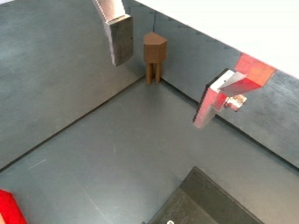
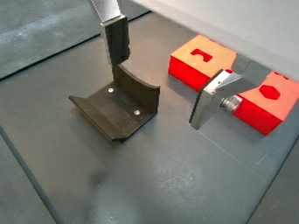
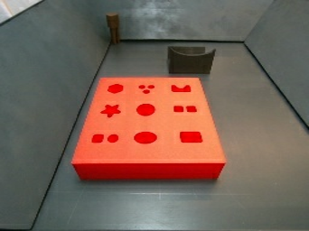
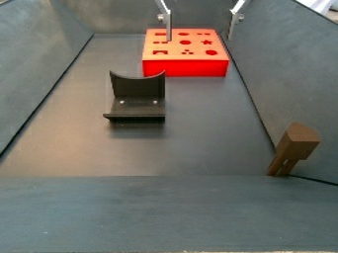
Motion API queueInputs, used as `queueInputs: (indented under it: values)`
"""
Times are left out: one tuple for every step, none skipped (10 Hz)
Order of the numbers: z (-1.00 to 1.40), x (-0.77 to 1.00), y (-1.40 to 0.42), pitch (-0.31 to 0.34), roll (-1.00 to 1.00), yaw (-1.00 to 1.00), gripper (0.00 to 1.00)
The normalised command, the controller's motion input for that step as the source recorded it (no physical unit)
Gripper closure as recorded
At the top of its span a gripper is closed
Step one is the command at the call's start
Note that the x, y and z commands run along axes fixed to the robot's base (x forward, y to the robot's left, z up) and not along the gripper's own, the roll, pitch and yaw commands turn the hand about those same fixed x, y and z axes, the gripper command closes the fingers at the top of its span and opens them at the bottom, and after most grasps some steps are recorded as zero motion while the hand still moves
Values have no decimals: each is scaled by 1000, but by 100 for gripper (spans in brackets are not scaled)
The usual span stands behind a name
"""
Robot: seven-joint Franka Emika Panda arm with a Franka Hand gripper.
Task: Pick up the 3 prong object. Move up. Move to above the board. Insert the 3 prong object.
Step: Pick up the 3 prong object.
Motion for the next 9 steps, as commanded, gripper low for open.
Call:
queueInputs:
  values:
    - [-14,-760,460,-57,0,6,0]
    - [0,-906,606,0,0,66,0]
    - [-31,-911,654,0,0,80,0]
    - [-20,-1000,617,-44,-3,46,0]
    - [0,-1000,626,-29,-61,40,0]
    - [0,-963,603,0,-119,46,0]
    - [-20,-934,600,-6,-136,117,0]
    - [-126,-1000,646,-24,-141,83,0]
    - [-189,-1000,391,-80,-116,0,0]
